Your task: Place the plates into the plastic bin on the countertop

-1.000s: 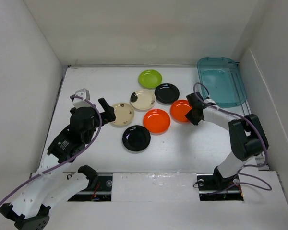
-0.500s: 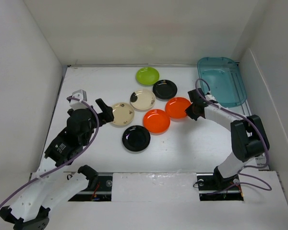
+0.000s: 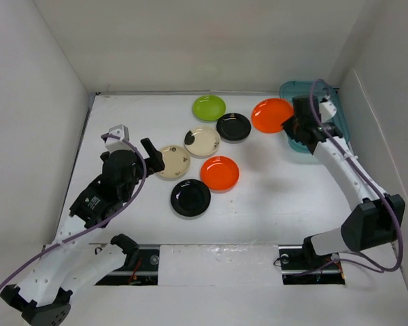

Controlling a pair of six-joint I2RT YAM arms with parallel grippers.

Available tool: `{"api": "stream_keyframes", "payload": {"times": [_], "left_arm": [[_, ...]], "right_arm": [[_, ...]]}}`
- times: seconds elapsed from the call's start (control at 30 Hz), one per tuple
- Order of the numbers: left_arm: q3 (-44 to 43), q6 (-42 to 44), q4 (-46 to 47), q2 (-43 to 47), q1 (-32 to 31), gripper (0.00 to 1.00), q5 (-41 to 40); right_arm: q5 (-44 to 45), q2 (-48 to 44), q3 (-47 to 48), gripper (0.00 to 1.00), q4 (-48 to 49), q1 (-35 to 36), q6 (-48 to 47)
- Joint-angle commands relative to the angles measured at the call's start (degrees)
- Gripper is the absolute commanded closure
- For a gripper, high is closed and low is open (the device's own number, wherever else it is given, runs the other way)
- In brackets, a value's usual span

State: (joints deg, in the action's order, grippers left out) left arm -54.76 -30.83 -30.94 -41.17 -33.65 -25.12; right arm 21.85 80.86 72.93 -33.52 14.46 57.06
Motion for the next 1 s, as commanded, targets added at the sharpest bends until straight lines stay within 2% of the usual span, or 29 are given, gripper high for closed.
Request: {"api": "stream_keyframes", "payload": {"times": [0.0,0.13,0.27,0.43,0.57,0.73,0.8,0.83,0.9,0.97], "left_arm": [[0.36,0.33,1.41,-0.23,0.07,0.00,-0.72],[0.36,0.33,1.41,-0.84,0.07,0.00,-0.19],[0.36,0.33,1.41,-1.37,0.07,0.00,-0.19],[0.36,0.33,1.41,-0.84,0.07,0.00,-0.19],[0.36,0.33,1.41,-0.84,0.07,0.00,-0.19],[0.89,0.33,1.93,-0.32,0.07,0.00,-0.19],[0.89,0.33,1.93,-0.32,0.07,0.00,-0.19],[0.89,0.85,1.93,-0.32,0.07,0.00,0.42],[0.89,0.86,1.93,-0.84,0.07,0.00,0.43],[0.89,0.86,1.93,-0.84,0.07,0.00,0.43]], "right_arm": [[3.55,2.36,6.60,1.00,-0.85,-7.23,-2.57],[2.42,6.23,11.18,1.00,-0.15,-14.62,-1.07],[0.57,10.01,12.66,1.00,5.21,-19.98,-0.54],[-1.45,22.91,20.67,1.00,3.55,-21.93,-0.02],[-2.07,29.60,25.67,1.00,4.43,-23.86,-0.02],[-2.68,37.26,34.12,1.00,0.30,-24.92,-0.02],[-2.69,39.81,36.66,0.93,-0.50,-24.92,-0.02],[-2.69,40.42,37.28,0.79,-1.11,-24.92,-0.02],[-3.21,41.21,37.99,0.42,-1.11,-24.92,-0.02],[-4.62,41.22,37.99,0.35,0.03,-24.92,-0.72]]}}
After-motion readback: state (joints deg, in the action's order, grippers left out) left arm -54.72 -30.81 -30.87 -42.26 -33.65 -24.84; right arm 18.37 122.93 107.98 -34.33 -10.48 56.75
